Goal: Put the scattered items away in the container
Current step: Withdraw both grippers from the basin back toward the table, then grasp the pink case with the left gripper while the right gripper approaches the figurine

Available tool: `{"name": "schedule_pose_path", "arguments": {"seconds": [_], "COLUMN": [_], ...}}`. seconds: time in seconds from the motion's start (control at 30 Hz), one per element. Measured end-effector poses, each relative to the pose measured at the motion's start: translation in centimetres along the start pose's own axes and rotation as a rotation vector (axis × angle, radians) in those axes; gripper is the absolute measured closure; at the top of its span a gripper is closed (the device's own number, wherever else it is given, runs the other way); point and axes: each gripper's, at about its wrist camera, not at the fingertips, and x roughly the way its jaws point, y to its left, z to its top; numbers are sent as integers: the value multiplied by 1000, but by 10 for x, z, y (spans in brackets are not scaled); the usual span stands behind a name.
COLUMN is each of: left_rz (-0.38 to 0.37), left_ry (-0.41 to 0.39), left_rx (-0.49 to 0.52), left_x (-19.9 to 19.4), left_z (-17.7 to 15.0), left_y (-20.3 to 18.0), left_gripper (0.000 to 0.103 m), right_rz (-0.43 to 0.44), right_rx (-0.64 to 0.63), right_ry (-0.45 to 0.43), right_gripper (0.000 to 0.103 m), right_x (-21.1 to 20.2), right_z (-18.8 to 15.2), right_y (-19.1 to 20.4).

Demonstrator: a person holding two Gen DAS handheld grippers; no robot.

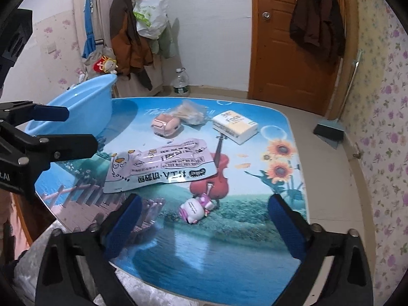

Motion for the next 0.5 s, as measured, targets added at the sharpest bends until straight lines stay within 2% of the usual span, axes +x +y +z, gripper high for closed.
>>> {"name": "schedule_pose_path", "arguments": {"seconds": [0.23, 0.3, 0.5], "left_rz": [-9, -12, -14], "left_ry": [21, 27, 41], "left_rx": [7, 8, 8], "left_x": [15, 20, 32], "left_z": [5, 6, 9], "left_y": [-2, -3, -3], "left_gripper": [0, 0, 0], "right_rz": [64, 87, 133], "right_rx": [-39, -44, -52], "right_ry": [39, 46, 64], "right_gripper": [27, 34, 44], "right_x": [25, 31, 42], "right_z": [0, -1, -3], "right_y": [-1, -3, -8]}}
